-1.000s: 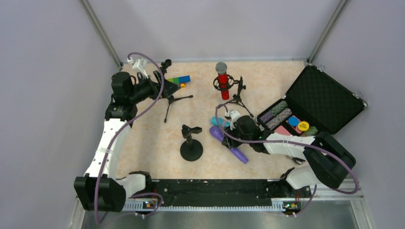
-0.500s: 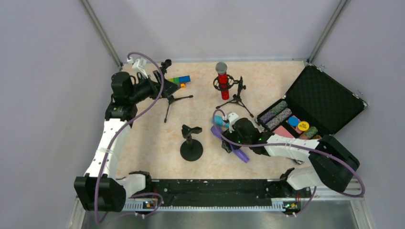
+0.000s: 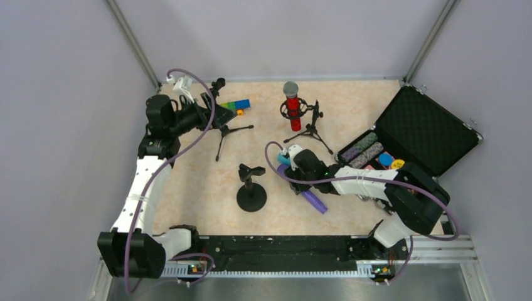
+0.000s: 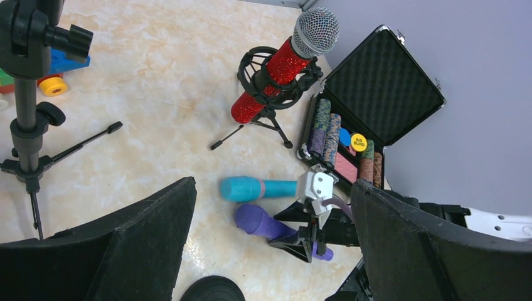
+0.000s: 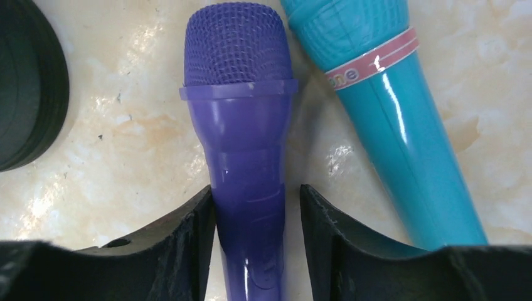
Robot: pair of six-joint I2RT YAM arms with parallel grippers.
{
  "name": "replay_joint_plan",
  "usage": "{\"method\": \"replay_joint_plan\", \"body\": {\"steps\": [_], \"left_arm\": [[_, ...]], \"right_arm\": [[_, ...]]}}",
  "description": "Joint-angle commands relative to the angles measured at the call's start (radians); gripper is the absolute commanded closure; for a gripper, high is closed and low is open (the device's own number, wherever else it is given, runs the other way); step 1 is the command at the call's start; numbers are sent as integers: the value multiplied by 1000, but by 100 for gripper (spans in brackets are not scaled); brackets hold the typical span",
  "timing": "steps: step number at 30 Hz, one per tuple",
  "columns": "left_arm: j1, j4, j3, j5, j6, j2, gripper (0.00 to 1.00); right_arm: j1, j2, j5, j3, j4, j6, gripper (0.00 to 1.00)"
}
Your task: Attach the microphones to the stand
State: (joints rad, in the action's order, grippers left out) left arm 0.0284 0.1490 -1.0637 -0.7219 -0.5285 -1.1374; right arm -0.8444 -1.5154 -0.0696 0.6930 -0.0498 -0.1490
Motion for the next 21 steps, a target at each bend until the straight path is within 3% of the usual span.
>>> {"method": "replay_joint_plan", "body": {"steps": [1, 4, 6, 13, 21], "left_arm": [[-7, -60, 7, -22, -2, 12, 3], [-8, -60, 7, -24, -4, 12, 3], [-7, -61, 7, -24, -4, 14, 3], [-11, -59, 7, -20, -5, 11, 3], [-13, -52, 3, -8, -2, 11, 4]], "right_arm": [[-15, -50, -48, 68, -78, 13, 55], [-15, -63, -41, 81, -94, 17, 77], [-15, -58, -26, 84, -94, 18, 99], [-14, 11, 3, 89, -73, 8, 100], [-13, 229, -41, 70, -4, 3, 100]]}}
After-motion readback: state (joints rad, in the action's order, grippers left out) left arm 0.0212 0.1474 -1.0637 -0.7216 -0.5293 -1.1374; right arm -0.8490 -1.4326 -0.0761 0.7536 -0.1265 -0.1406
